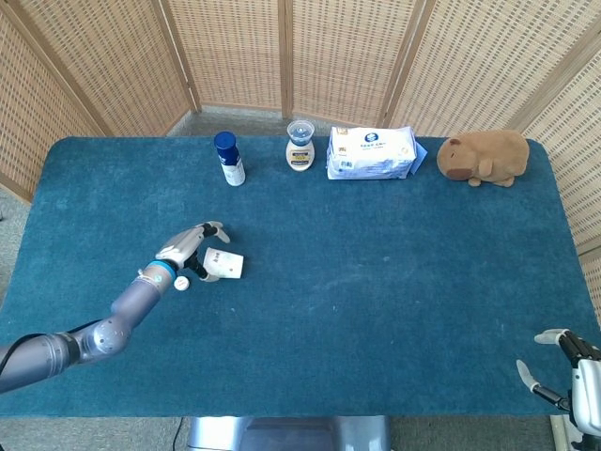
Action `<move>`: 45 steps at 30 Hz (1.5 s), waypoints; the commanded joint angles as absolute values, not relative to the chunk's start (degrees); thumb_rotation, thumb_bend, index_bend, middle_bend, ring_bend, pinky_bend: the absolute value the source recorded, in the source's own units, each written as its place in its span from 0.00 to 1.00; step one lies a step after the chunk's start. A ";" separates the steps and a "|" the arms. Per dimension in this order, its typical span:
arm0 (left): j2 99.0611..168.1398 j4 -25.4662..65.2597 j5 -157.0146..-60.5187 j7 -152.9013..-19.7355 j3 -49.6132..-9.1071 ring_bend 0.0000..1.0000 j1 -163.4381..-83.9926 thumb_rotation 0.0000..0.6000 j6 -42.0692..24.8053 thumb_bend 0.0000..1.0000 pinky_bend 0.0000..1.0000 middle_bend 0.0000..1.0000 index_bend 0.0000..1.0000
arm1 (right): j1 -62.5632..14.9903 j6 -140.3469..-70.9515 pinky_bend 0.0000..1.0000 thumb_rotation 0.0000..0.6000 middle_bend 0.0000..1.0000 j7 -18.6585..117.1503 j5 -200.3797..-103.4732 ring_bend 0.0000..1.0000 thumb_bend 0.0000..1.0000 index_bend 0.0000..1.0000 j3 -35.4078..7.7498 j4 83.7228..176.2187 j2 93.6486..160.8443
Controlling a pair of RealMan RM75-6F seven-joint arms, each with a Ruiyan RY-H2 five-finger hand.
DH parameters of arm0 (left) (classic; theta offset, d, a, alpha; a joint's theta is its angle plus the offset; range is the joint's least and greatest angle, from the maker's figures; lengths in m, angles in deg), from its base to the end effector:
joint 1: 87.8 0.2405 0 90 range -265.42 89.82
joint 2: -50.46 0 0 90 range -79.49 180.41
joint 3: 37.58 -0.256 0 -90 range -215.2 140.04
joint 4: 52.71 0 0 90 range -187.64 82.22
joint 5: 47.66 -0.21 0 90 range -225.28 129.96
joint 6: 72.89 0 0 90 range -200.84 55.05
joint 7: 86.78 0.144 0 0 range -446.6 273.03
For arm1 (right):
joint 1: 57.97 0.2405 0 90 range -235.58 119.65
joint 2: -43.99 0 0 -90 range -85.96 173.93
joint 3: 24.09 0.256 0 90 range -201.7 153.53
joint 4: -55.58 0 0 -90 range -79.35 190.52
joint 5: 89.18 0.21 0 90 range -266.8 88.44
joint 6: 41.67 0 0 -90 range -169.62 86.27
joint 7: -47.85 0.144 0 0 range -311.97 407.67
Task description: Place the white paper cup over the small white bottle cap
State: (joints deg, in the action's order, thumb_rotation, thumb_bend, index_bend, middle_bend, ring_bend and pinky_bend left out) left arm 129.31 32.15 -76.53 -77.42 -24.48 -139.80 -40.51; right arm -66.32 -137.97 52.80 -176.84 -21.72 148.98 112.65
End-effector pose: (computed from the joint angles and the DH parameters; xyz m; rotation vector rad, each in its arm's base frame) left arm -0.1633 0.3873 0.0072 -1.6422 -1.6471 -0.7445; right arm -0.3203 -0.1055 0.1564 1.1023 -1.0040 0.9890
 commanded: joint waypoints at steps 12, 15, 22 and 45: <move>121.58 43.27 -81.32 -67.22 -30.11 0.00 -143.22 1.00 -30.03 0.15 0.05 0.06 0.21 | -66.79 -139.17 0.38 0.70 0.37 54.33 -177.87 0.38 0.32 0.41 -21.83 148.26 112.76; 121.78 44.62 -81.36 -65.09 -31.34 0.00 -143.92 1.00 -28.99 0.16 0.05 0.06 0.21 | -66.80 -138.96 0.38 0.70 0.37 54.70 -177.85 0.38 0.32 0.41 -21.95 147.98 112.81; 124.40 45.48 -80.24 -57.36 -34.51 0.00 -146.55 1.00 -25.02 0.16 0.05 0.06 0.21 | -66.85 -139.26 0.38 0.70 0.37 55.43 -178.03 0.38 0.32 0.41 -21.81 147.52 112.87; 139.22 37.48 -71.75 -45.38 -34.70 0.00 -150.93 1.00 -17.34 0.18 0.05 0.06 0.24 | -68.48 -140.56 0.38 0.70 0.37 58.80 -176.54 0.38 0.32 0.41 -21.55 144.87 112.63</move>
